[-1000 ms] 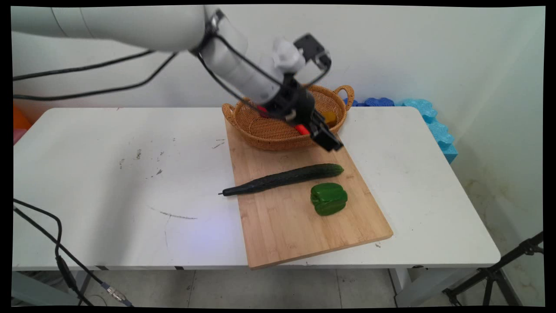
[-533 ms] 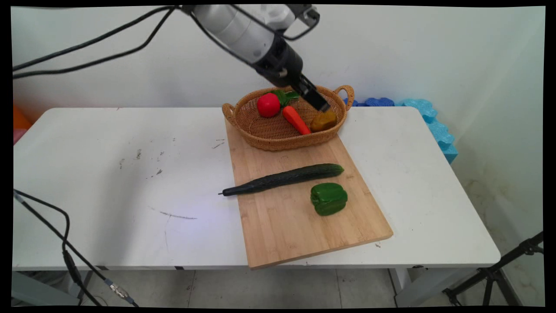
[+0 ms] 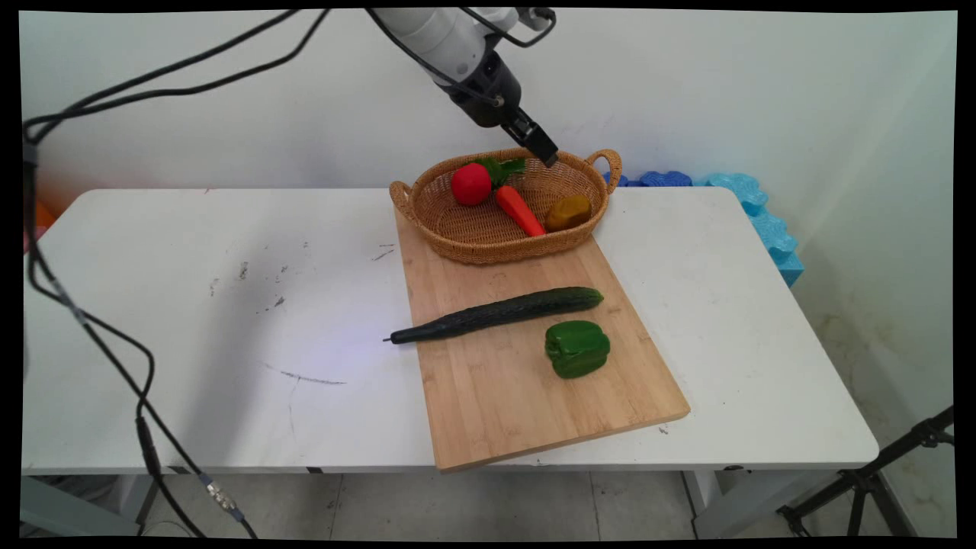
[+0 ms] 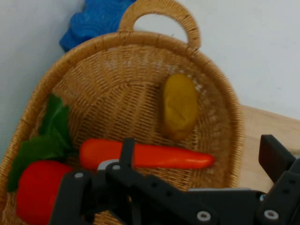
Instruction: Pick up the potato from the vegetable basket
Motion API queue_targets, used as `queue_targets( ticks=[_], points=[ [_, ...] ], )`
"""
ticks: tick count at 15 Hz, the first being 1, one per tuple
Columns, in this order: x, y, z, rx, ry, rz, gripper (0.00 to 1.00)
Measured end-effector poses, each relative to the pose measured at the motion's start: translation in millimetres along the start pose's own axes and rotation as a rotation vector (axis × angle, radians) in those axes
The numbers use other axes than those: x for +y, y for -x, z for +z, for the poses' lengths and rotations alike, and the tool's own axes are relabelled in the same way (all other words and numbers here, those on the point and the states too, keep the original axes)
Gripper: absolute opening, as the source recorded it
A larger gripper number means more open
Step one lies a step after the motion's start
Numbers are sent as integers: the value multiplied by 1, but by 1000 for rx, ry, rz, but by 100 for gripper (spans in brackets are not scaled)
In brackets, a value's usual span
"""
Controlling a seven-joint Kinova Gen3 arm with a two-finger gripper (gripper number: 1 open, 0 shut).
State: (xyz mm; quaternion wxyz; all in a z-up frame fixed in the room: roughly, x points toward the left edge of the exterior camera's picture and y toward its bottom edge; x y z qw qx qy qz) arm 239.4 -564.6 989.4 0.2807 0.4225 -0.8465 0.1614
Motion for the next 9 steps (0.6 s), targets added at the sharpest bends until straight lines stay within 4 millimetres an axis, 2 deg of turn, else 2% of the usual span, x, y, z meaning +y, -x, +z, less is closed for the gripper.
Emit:
queue_targets(
  ticks=[3, 9],
  points=[
    [-10, -6, 29, -32, -10, -18, 100],
    [-18, -12, 90, -78, 8, -41, 100]
  ],
)
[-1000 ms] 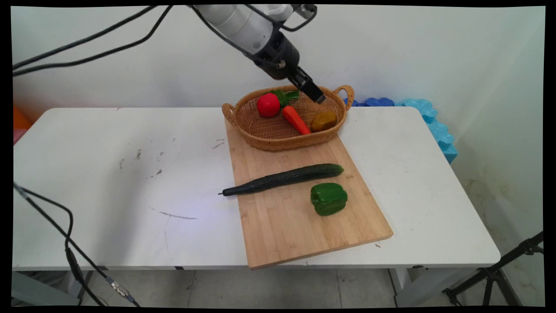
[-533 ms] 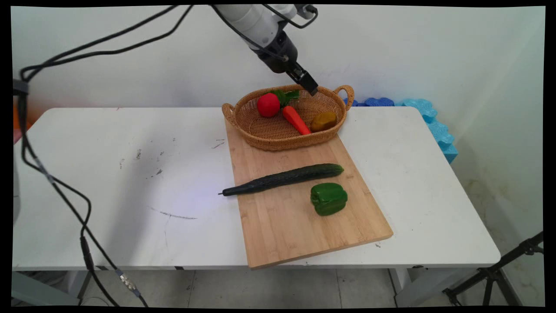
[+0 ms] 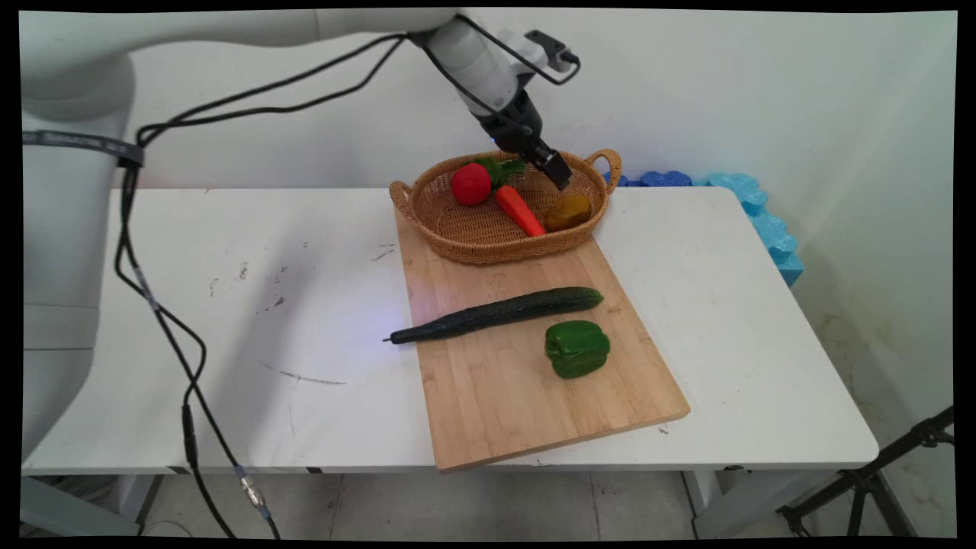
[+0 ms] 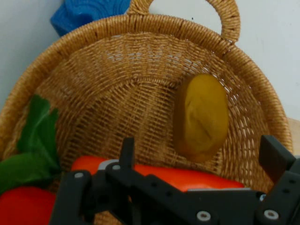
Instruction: Pick up the potato from the vegetable basket
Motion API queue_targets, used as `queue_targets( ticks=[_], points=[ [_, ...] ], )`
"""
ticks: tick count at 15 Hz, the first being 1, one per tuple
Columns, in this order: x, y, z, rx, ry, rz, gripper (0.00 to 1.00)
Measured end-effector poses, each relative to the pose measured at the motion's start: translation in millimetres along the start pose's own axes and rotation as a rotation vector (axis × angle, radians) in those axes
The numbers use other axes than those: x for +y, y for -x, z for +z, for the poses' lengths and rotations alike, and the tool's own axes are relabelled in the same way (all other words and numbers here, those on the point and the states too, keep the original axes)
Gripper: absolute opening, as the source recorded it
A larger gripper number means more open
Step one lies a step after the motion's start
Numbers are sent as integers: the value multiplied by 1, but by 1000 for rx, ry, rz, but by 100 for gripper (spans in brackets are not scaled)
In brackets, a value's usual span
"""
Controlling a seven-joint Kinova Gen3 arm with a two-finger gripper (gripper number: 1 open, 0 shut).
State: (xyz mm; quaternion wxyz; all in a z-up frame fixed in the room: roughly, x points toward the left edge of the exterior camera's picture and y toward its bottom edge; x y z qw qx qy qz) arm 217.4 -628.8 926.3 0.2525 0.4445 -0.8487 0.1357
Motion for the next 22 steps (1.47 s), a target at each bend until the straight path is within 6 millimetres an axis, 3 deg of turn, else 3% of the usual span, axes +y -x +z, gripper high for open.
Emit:
queue_targets(
  ticks=[3, 11, 22],
  points=[
    [-1, -3, 25, -14, 14, -3, 100],
    [-3, -6, 65, -33, 45, 9, 100],
    [-2, -3, 85, -37, 60, 32, 100]
  ],
)
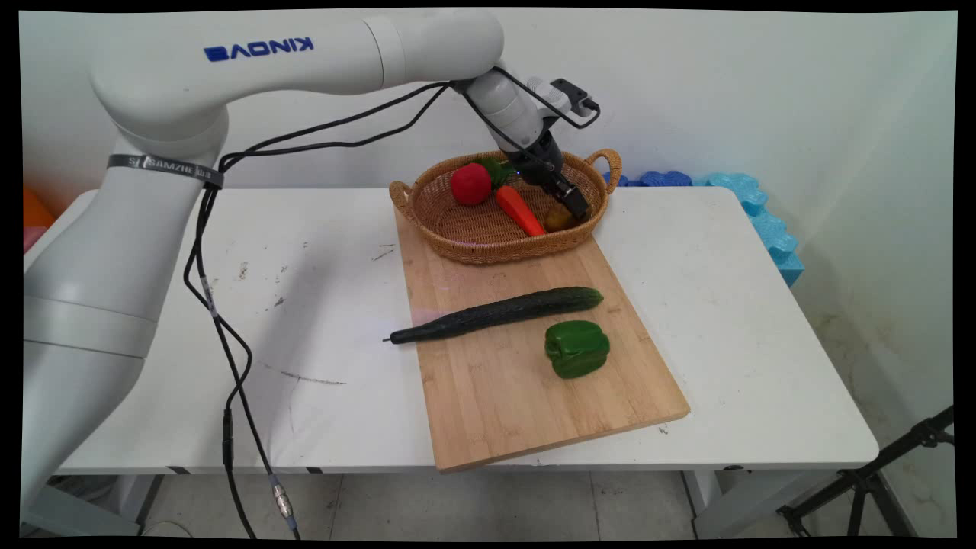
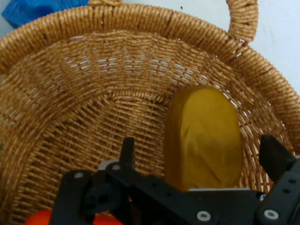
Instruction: Pick up the potato from the vegetable basket, then place the picked object on the cutting board
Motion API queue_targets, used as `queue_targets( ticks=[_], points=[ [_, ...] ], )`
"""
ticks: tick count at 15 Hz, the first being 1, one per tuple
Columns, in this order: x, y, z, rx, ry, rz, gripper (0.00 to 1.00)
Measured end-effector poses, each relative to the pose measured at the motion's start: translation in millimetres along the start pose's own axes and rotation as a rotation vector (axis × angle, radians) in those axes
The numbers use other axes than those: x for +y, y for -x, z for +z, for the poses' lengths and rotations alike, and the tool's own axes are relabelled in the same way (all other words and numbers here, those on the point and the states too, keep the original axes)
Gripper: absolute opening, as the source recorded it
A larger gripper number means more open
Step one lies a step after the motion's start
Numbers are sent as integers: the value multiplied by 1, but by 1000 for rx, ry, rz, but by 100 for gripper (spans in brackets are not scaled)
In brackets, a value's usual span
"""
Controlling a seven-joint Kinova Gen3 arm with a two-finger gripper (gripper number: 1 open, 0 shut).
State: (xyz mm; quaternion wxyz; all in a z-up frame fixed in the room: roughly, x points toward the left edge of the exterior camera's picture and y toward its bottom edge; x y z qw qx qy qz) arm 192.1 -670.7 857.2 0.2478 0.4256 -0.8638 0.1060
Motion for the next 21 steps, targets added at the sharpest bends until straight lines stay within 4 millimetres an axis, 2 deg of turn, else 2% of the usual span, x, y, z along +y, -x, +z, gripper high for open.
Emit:
queue_targets(
  ticks=[6, 7, 13, 15, 18, 21],
  points=[
    [2, 3, 5, 2, -1, 12, 100],
    [2, 4, 6, 2, -2, 13, 0],
    [3, 4, 6, 16, -13, 11, 0],
    [3, 1, -2, 37, -25, 7, 0],
    [3, -4, -22, 73, -46, 0, 0],
    [4, -7, -67, 122, -70, -14, 0]
  ],
)
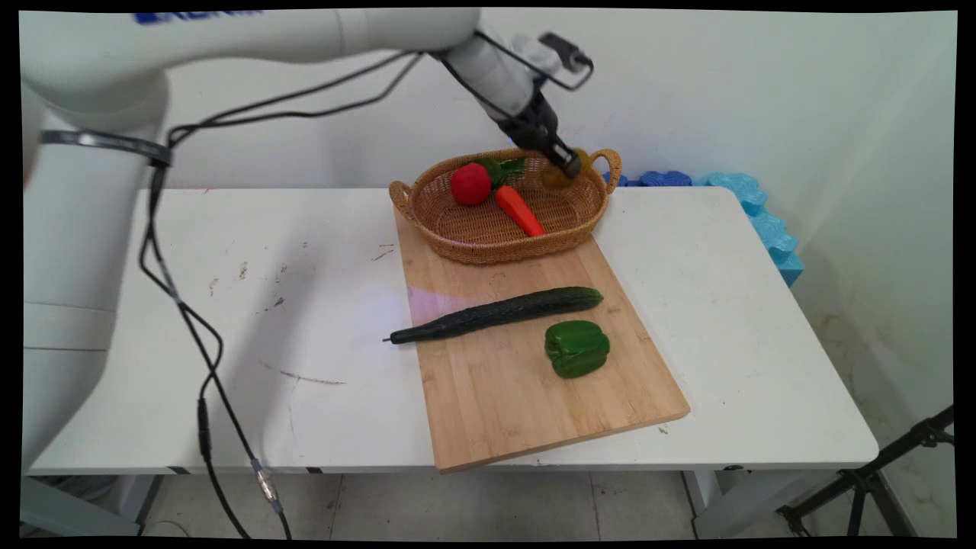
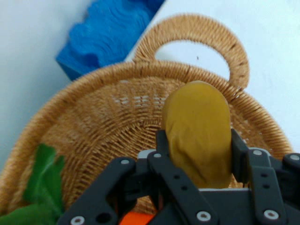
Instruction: Place the picked object on the cutting board
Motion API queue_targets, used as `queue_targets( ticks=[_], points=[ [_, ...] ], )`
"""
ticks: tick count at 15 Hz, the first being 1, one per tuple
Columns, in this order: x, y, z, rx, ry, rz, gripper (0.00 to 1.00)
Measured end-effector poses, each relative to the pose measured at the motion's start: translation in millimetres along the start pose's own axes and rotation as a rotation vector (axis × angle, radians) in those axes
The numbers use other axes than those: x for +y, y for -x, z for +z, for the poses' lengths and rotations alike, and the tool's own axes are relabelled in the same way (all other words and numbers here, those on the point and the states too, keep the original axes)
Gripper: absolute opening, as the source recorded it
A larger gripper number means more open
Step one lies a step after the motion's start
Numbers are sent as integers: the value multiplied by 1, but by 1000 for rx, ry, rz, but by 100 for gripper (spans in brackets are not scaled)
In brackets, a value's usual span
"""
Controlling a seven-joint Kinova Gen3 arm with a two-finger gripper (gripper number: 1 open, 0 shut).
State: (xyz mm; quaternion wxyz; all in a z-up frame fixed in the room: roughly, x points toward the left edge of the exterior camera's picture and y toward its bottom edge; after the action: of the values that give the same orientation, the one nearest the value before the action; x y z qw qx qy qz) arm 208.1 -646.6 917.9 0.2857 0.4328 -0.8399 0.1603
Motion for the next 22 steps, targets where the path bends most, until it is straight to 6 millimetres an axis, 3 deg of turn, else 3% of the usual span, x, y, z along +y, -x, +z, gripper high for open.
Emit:
queue_targets(
  ticks=[6, 8, 10, 13, 18, 22],
  points=[
    [11, 5, -85, 75, 12, 14, 0],
    [27, 18, -119, 99, 54, 51, 0],
    [39, 31, -140, 109, 86, 86, 0],
    [65, 64, -178, 118, 151, 149, 0],
    [89, 121, -199, 72, 189, 205, 0],
    [102, 159, -195, 40, 195, 220, 0]
  ],
)
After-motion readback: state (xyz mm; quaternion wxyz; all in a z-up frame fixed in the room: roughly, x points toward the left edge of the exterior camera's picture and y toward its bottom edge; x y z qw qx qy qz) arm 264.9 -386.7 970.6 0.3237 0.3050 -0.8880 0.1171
